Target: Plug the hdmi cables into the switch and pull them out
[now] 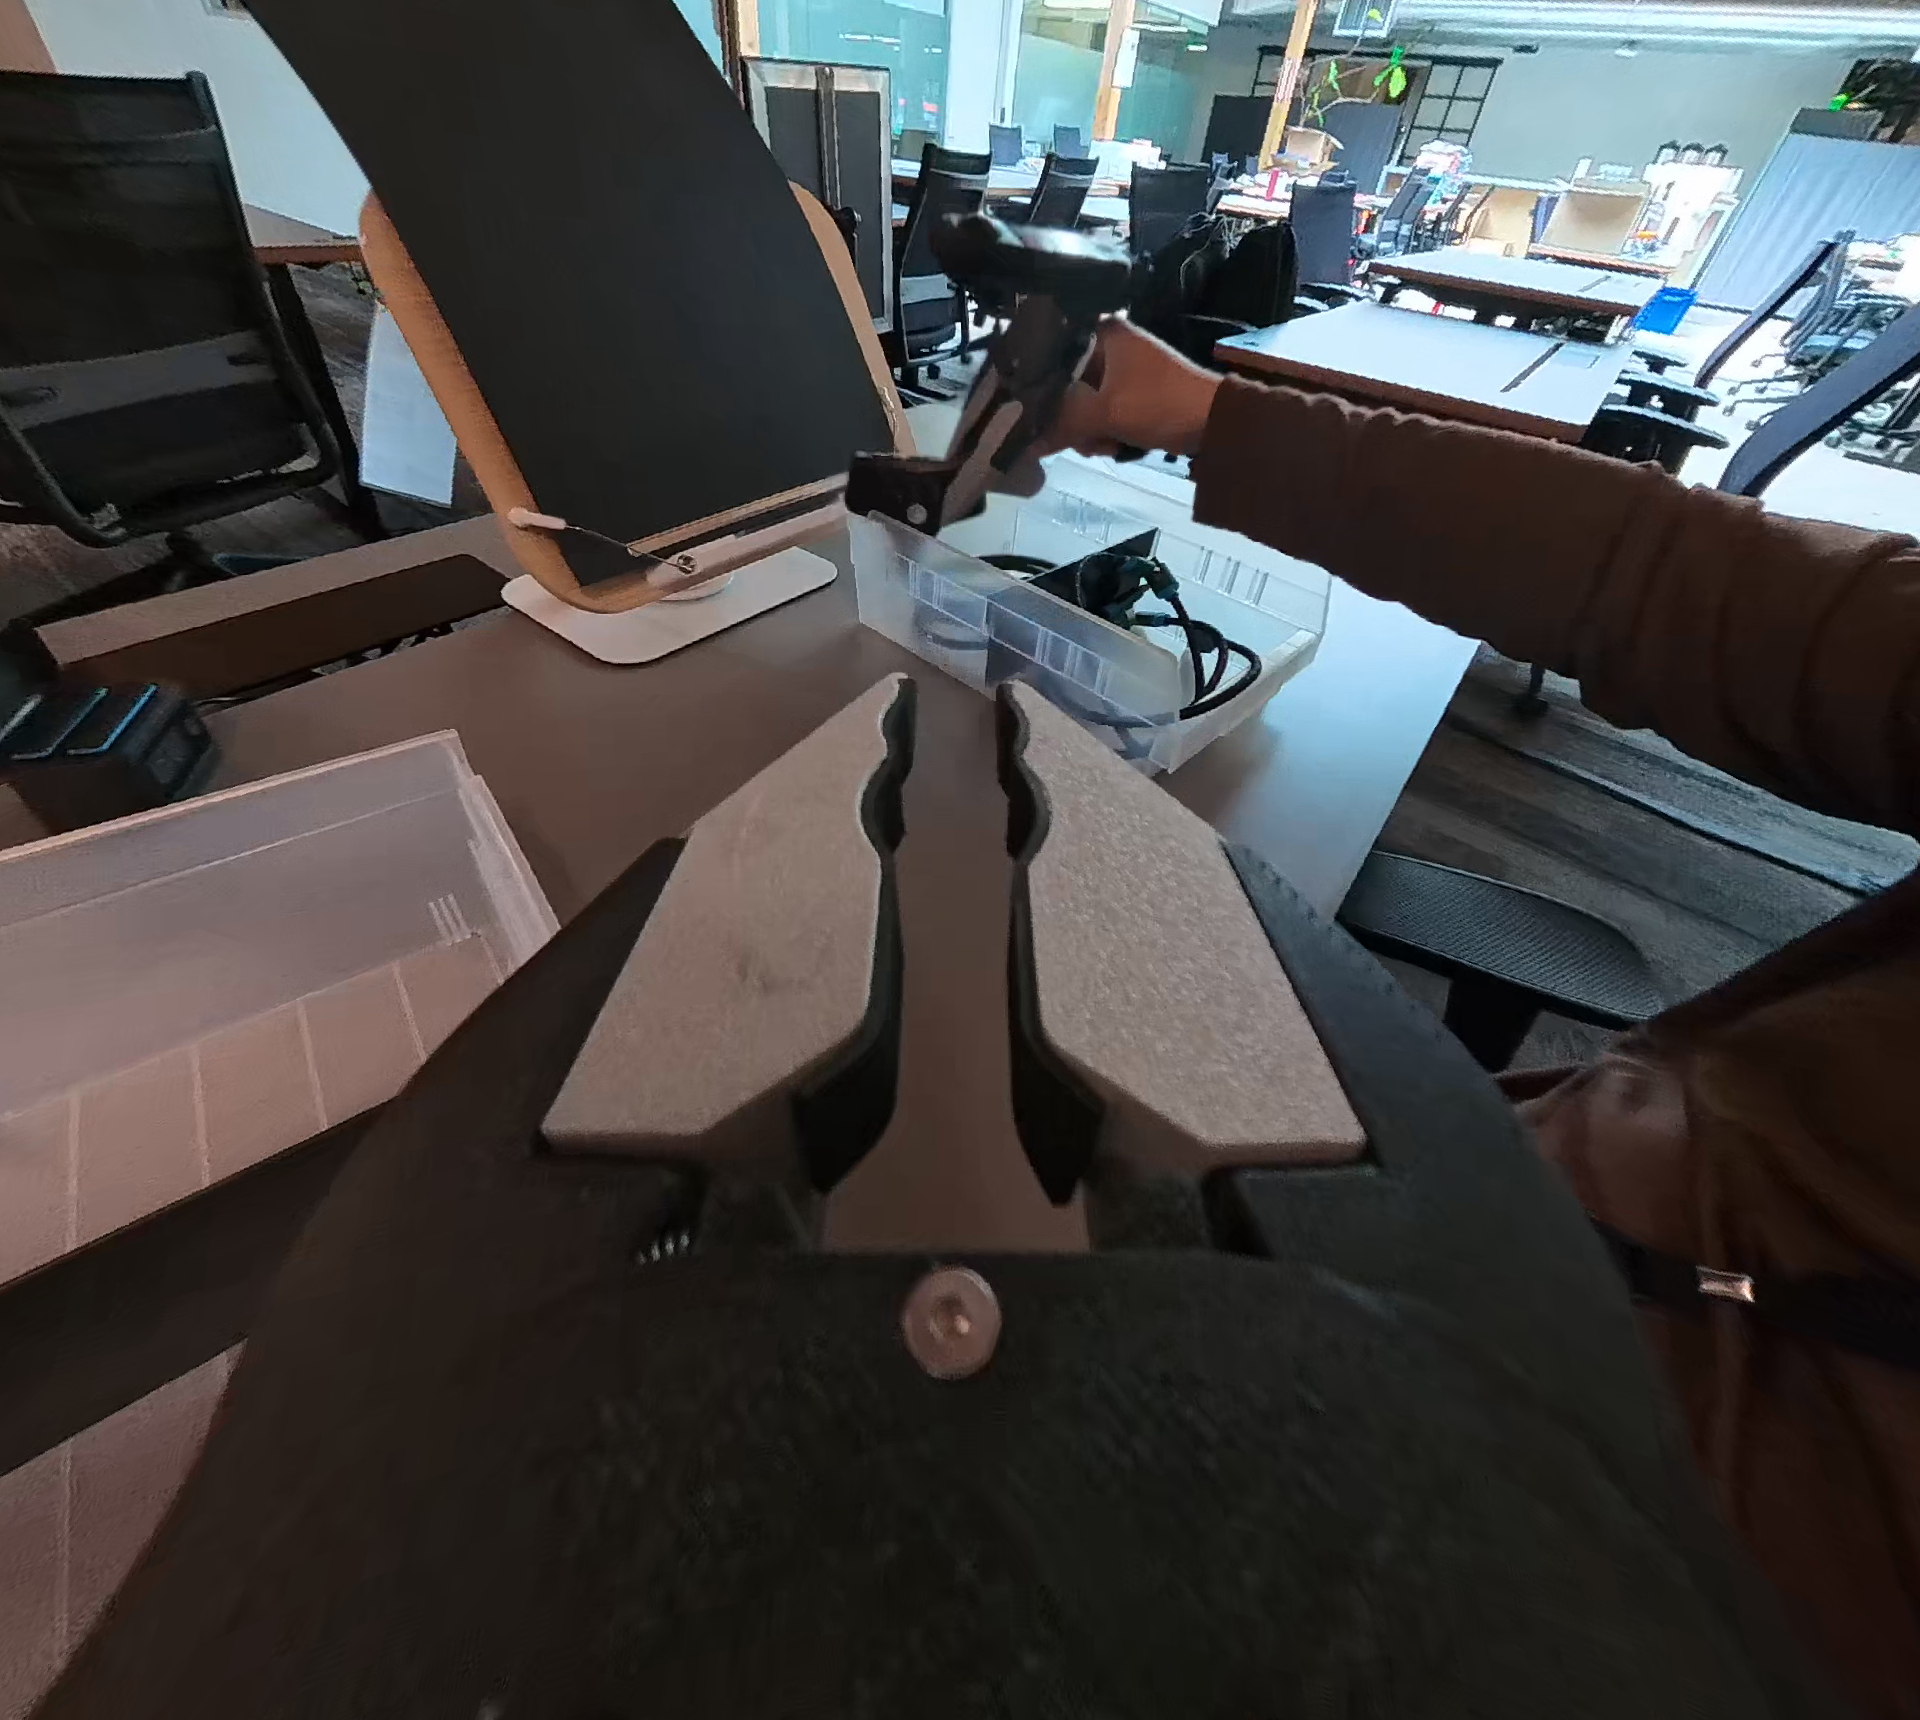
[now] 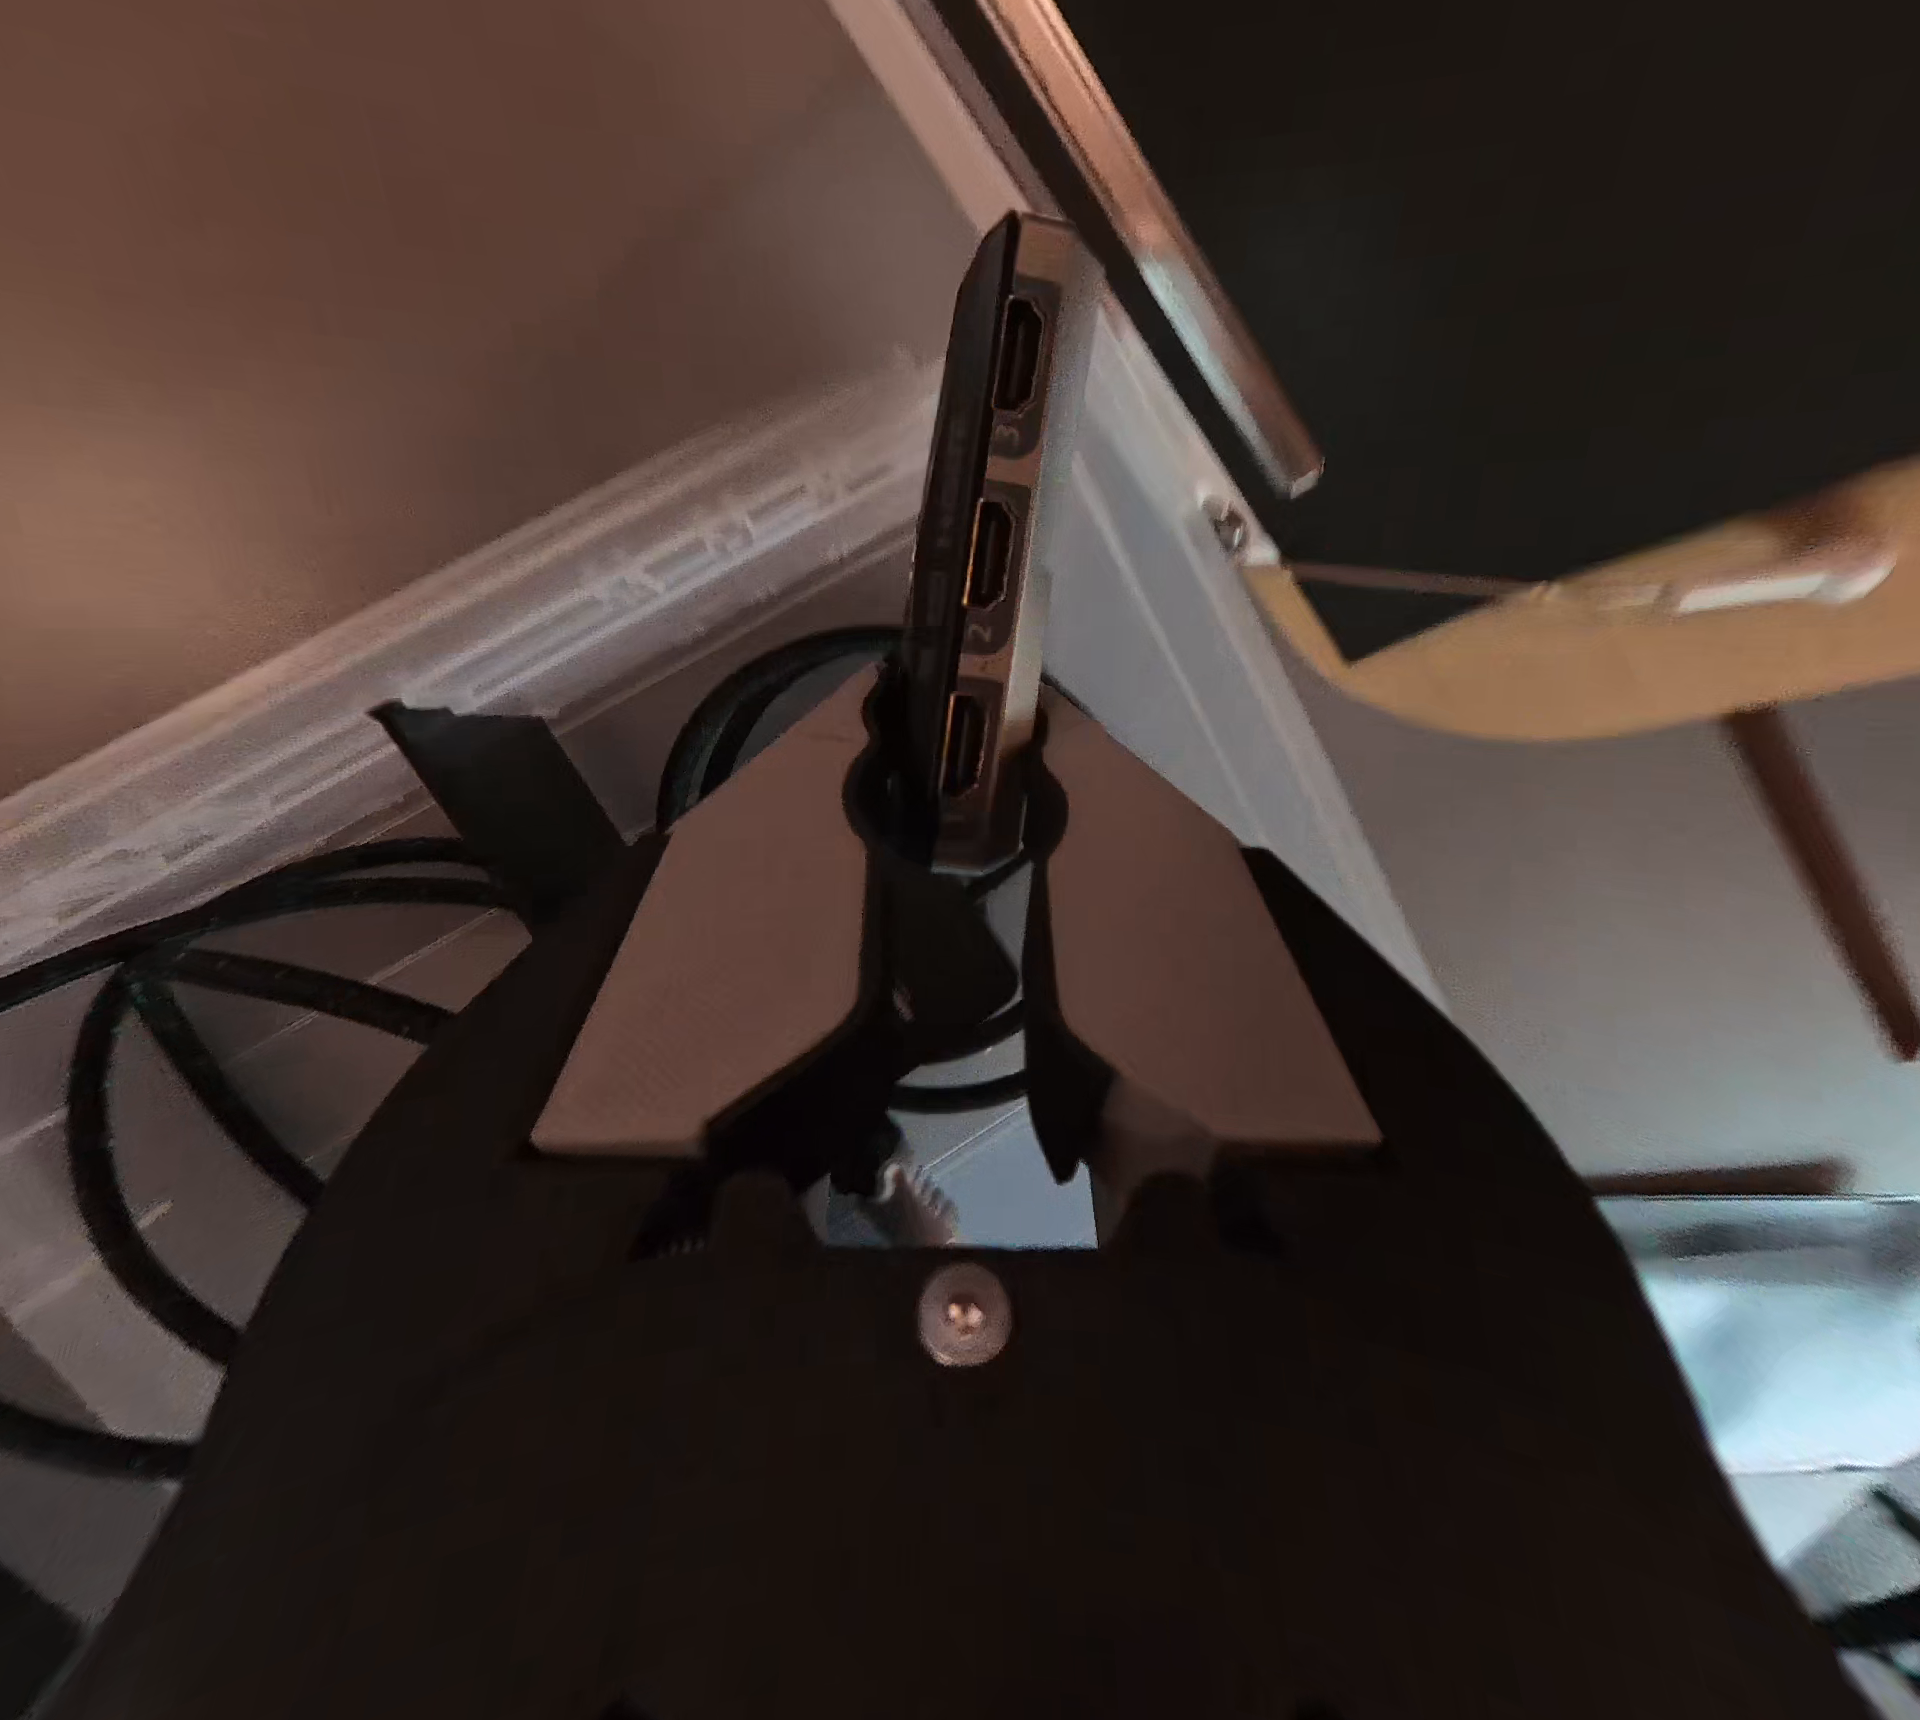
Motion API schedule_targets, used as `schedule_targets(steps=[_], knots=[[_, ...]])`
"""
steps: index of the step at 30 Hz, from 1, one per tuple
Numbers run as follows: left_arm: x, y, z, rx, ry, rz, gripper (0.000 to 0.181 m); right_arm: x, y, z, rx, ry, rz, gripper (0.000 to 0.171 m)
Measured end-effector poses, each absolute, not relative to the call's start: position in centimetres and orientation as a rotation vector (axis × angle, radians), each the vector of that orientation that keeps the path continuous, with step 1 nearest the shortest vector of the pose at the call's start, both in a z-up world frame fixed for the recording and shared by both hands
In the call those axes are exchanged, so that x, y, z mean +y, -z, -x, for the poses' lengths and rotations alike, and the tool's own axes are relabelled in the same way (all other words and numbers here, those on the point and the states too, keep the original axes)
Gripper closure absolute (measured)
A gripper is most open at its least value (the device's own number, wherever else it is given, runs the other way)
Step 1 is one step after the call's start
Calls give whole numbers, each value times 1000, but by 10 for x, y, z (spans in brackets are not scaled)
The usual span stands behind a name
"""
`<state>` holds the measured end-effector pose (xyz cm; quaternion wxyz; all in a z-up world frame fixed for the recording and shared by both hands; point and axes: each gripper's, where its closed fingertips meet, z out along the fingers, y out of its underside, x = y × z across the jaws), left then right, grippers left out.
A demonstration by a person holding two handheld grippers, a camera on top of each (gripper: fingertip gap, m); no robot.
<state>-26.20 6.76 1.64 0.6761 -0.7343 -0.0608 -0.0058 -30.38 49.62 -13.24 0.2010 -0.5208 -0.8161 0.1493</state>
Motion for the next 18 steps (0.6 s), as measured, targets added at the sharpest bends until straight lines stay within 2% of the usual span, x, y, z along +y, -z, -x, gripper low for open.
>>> schedule_targets(steps=[5, 7, 10, 15, 18], knots=[[60, -16, 267, -166, 26, 1649, 164, 505, 145, 284, -2231, -558, 1681, 150], [58, -11, 269, -179, 19, 1677, 159, 506, 135, 279, -2198, -550, 1676, 127], [51, 7, 277, -224, -13, 1769, 145, 505, 103, 269, -2088, -565, 1602, 109], [34, 67, 290, -344, -82, 1994, 120, 487, 57, 231, -1901, -633, 1430, 101], [34, 100, 287, -375, -71, 2098, 112, 442, 57, 200, -1923, -816, 1346, 84]])
